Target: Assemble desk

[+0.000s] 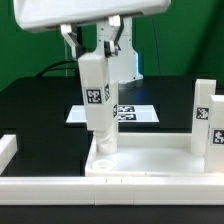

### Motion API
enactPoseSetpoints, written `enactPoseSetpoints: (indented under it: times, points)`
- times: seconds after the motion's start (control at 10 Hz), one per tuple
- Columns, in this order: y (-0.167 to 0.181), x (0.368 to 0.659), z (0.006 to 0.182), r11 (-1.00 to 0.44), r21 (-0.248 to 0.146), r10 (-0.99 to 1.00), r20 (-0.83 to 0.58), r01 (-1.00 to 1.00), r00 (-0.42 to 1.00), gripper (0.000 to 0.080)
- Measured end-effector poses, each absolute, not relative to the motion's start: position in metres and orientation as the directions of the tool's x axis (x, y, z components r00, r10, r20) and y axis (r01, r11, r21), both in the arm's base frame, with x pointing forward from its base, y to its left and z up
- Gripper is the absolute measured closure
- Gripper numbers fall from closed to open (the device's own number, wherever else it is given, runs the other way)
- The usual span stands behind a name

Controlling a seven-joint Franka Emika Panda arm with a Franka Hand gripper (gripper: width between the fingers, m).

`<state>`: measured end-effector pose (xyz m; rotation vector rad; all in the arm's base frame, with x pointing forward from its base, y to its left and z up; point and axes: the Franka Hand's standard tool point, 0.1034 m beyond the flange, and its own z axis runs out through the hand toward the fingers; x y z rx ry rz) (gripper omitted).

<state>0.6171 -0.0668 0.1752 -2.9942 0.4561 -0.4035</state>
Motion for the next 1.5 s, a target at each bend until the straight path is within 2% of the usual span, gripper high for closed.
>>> enactPoseSetpoints:
  times: [0.2, 0.3, 0.7, 1.5]
  points:
    - [-0.071, 0.619, 0.169, -0.959, -0.081, -0.283, 0.240, -0.272, 0.929, 0.0505]
    - [-0.072, 0.620, 0.168, -0.961, -0.073, -0.278, 0.239, -0.268, 0.930, 0.0505]
    - [-0.068, 0.629, 0.166, -0.960, -0.068, -0.280, 0.244, -0.271, 0.929, 0.0505]
    - [-0.057, 0.633, 0.149, -0.965, -0.058, -0.264, 0.229, -0.257, 0.937, 0.0505]
